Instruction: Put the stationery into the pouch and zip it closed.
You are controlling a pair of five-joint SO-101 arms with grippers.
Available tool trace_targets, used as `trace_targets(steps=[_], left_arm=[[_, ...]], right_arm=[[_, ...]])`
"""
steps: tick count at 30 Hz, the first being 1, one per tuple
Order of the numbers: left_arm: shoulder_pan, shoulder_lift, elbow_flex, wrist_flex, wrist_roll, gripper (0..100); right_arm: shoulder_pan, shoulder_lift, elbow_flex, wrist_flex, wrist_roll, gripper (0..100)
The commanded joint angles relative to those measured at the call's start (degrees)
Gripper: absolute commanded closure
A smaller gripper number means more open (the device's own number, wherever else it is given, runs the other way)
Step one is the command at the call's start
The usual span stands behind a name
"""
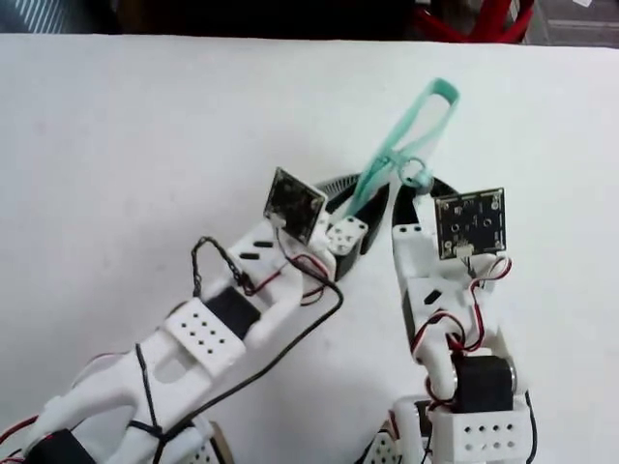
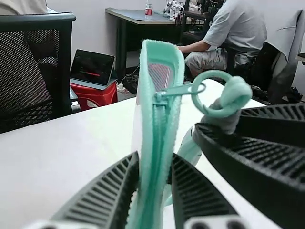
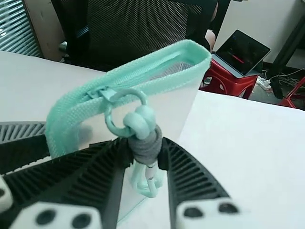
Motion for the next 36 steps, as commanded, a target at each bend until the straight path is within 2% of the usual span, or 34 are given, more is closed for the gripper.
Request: trace_targets(steps=[1,5,8,10,15,20,24,29,36], left_arm=[[0.5,2.1,-5.6,0.3,-0.6,90],[0.2,8.1,-8.8,0.3,-0.7,90],[-0.4,10.6,-10.2,0.3,-0.7,95],[-0.5,10.7,-10.4,0.3,-0.7,98],[-1.3,10.7,-10.2,0.5,-1.1,98],[-1.8,10.2,-7.5,0.8,-6.9,98],[-0.3,4.8,-2.0,1.0,-9.6,98],[0.8,-8.0,1.7,9.8,-11.1,98],[0.7,-22.7,2.0,25.6,-11.2,98]], right_arm=[[-0.7,-0.9,-0.7,0.7,0.4,97.9],[-0.7,-0.6,-0.6,0.5,0.4,97.9],[-0.7,-0.9,-0.6,0.7,0.4,97.9],[-0.7,-0.9,-0.4,0.7,0.4,97.9],[0.7,-1.0,-1.1,0.4,0.4,97.9],[7.2,-0.6,-9.1,0.3,0.4,97.9],[8.7,-0.4,-13.5,-3.4,1.0,97.9],[8.7,-0.4,-13.4,-10.5,4.7,97.9],[8.9,0.4,-13.3,-12.0,9.2,97.9]])
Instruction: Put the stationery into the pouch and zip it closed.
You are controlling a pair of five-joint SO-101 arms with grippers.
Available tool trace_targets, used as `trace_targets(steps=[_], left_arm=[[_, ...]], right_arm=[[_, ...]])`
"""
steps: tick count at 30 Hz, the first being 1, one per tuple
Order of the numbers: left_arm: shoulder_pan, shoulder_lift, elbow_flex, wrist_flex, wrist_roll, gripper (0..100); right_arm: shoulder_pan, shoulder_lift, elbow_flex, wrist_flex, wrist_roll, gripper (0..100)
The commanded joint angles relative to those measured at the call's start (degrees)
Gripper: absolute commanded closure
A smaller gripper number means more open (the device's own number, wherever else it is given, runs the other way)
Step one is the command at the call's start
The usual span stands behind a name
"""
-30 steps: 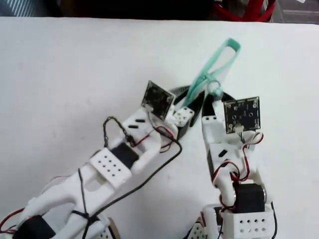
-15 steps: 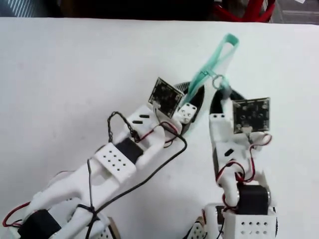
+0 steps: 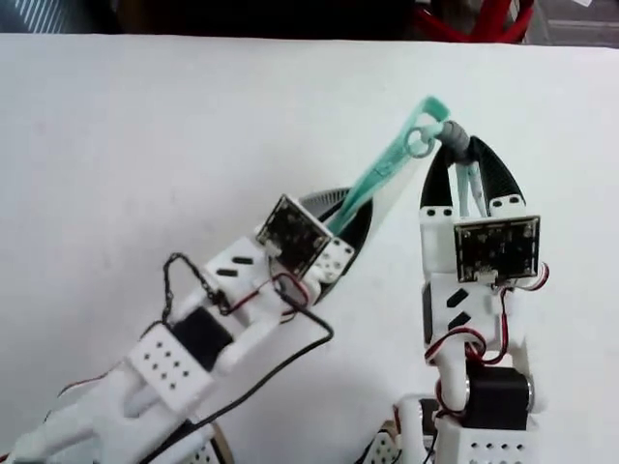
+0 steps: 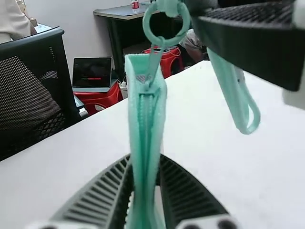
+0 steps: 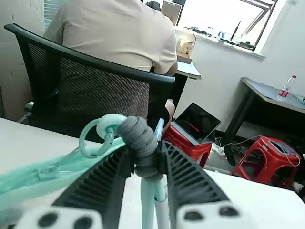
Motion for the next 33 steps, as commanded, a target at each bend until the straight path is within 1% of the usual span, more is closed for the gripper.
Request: trace_targets(steps=[1,3,8,14,17,19,22,25,26,27,30,32,33], left_arm=[[-0.2,-6.5,0.2,6.2,-0.4,98],[-0.2,-8.7,0.4,7.8,-0.4,98],[-1.5,-13.3,4.8,8.0,-0.4,98],[-1.5,-16.2,6.2,8.5,-0.4,98],[-1.5,-16.2,6.2,9.3,-0.4,98],[-1.5,-16.2,6.2,9.3,-0.4,98],[-1.5,-16.2,6.2,9.1,-0.4,98],[-1.5,-16.5,7.4,8.7,-0.5,98],[-1.5,-16.5,7.8,8.7,-0.5,98],[-1.5,-16.5,8.1,8.7,-0.5,98],[-1.5,-16.6,7.9,9.3,-0.6,98],[-1.1,-16.6,7.6,11.1,-3.3,98],[-0.8,-16.6,7.0,12.7,-4.9,98]], right_arm=[[2.2,1.3,-4.3,-3.1,2.2,97.9],[4.5,3.6,-4.4,-3.6,2.7,97.9],[9.5,11.3,-4.6,-7.5,2.5,97.9],[9.8,20.4,-4.6,-11.4,2.5,97.9],[9.7,22.6,-4.9,-12.7,2.4,97.9],[10.0,21.1,-6.9,-8.8,0.0,97.9],[9.8,16.7,-12.2,2.9,-2.7,97.8],[8.8,13.0,-17.0,13.3,-1.8,97.2],[7.9,12.3,-17.8,15.1,1.0,95.8],[6.5,11.7,-18.0,16.5,5.4,92.7],[-0.1,11.1,-18.4,20.4,21.3,79.6],[-3.0,10.3,-19.3,24.4,29.5,71.9],[-4.0,9.8,-20.0,27.6,33.4,69.7]])
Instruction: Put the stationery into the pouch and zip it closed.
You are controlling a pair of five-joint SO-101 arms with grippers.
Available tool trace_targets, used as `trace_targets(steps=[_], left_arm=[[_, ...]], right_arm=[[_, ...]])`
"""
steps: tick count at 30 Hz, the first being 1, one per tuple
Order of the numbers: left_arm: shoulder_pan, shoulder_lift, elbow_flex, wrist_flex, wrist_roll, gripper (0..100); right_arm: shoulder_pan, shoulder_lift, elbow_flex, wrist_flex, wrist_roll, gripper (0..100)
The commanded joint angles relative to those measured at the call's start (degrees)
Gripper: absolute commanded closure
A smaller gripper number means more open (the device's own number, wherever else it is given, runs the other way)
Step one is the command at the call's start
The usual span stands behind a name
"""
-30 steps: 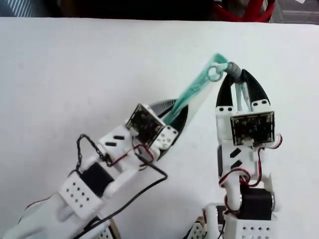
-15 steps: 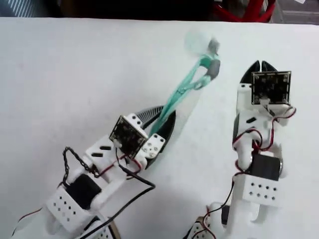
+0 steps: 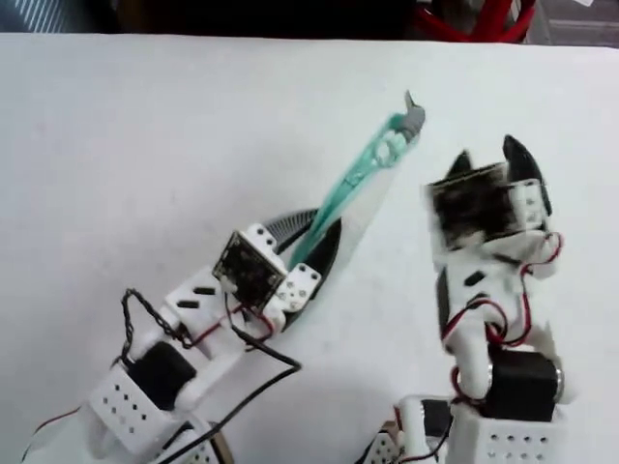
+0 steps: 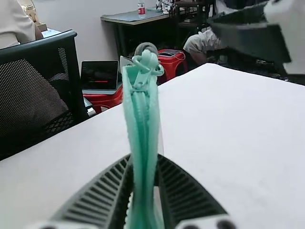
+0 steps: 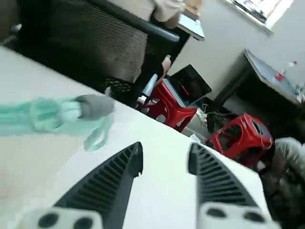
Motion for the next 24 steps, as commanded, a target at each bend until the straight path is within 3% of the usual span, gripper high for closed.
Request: trace_targets(steps=[1,4,9,14,20,24], left_arm=[[0.4,-0.1,-1.1,5.8,-4.6,98],[1.9,-0.1,-4.8,14.4,-8.8,98],[1.8,-0.1,-10.0,26.5,-16.7,98],[1.9,-0.2,-9.5,32.2,-22.4,98],[1.8,-0.2,-9.0,32.7,-22.8,98],[0.5,-0.2,-9.1,30.3,-20.8,98]], right_arm=[[-3.9,-1.8,-4.7,9.3,17.8,68.7],[-6.1,-2.0,-10.1,20.5,32.0,68.7],[-6.2,0.6,-14.5,28.7,42.0,68.7],[-6.1,1.2,-15.1,31.0,45.5,68.7],[-6.6,1.5,-15.2,29.3,47.9,70.6],[-6.0,1.6,-14.9,21.8,38.5,83.8]])
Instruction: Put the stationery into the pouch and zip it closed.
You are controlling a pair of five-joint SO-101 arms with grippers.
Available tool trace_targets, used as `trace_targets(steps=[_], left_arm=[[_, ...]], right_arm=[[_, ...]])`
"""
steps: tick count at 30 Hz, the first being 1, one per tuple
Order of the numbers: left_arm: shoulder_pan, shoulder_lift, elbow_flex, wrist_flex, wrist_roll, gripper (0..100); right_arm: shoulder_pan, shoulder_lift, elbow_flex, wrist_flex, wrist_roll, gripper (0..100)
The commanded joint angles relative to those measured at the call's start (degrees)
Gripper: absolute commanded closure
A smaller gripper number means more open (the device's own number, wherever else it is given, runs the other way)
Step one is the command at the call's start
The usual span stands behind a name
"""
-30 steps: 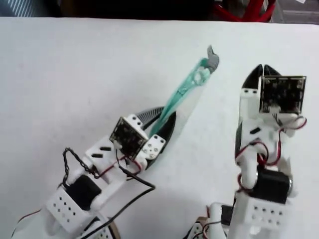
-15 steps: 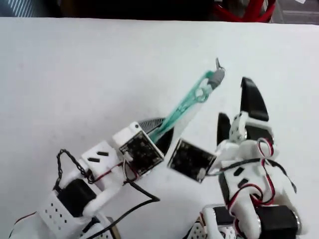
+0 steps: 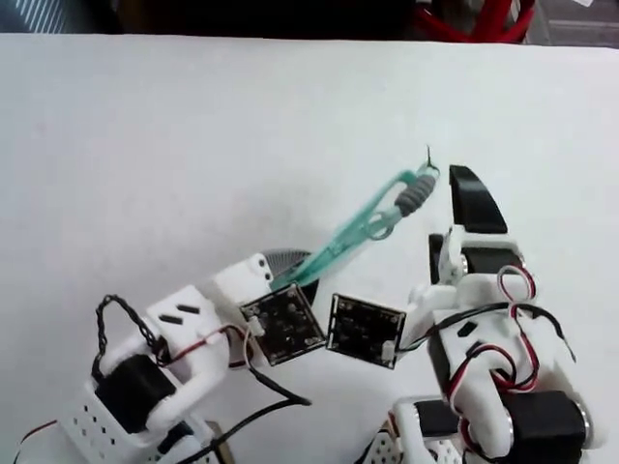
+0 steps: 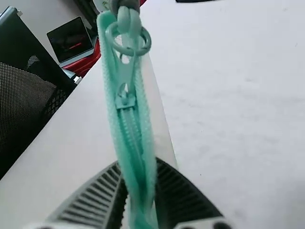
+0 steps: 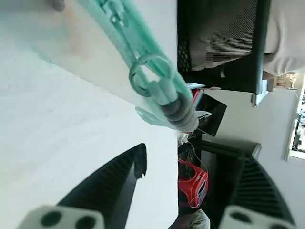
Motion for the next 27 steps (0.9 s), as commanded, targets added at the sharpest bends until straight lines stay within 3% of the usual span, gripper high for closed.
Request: trace_targets(steps=[1,3,7,11,15,19,23,27], left_arm=[[-1.8,0.5,0.8,-1.2,2.5,98],[-3.4,0.5,0.7,-4.2,4.3,98],[-5.8,0.5,1.0,-10.5,8.3,98],[-7.3,0.5,2.0,-11.5,12.0,98],[-6.8,0.5,5.6,-14.6,12.2,98],[-5.3,0.5,9.3,-17.1,12.3,98],[-1.7,0.5,11.8,-17.1,12.3,98],[0.0,0.5,13.4,-17.8,12.0,98]], right_arm=[[0.5,0.9,-1.5,-7.0,-9.6,87.2],[1.9,1.0,-0.7,-10.5,-16.6,92.0],[8.2,0.5,5.4,-20.3,-27.3,88.9],[16.5,1.0,9.1,-30.7,-49.8,87.0],[19.8,0.9,6.7,-29.6,-74.7,86.8],[13.7,3.6,-1.0,-22.4,-93.5,86.8],[0.5,14.4,-12.1,-12.9,-98.8,81.4],[-5.0,27.1,-25.8,-0.9,-107.7,74.7]])
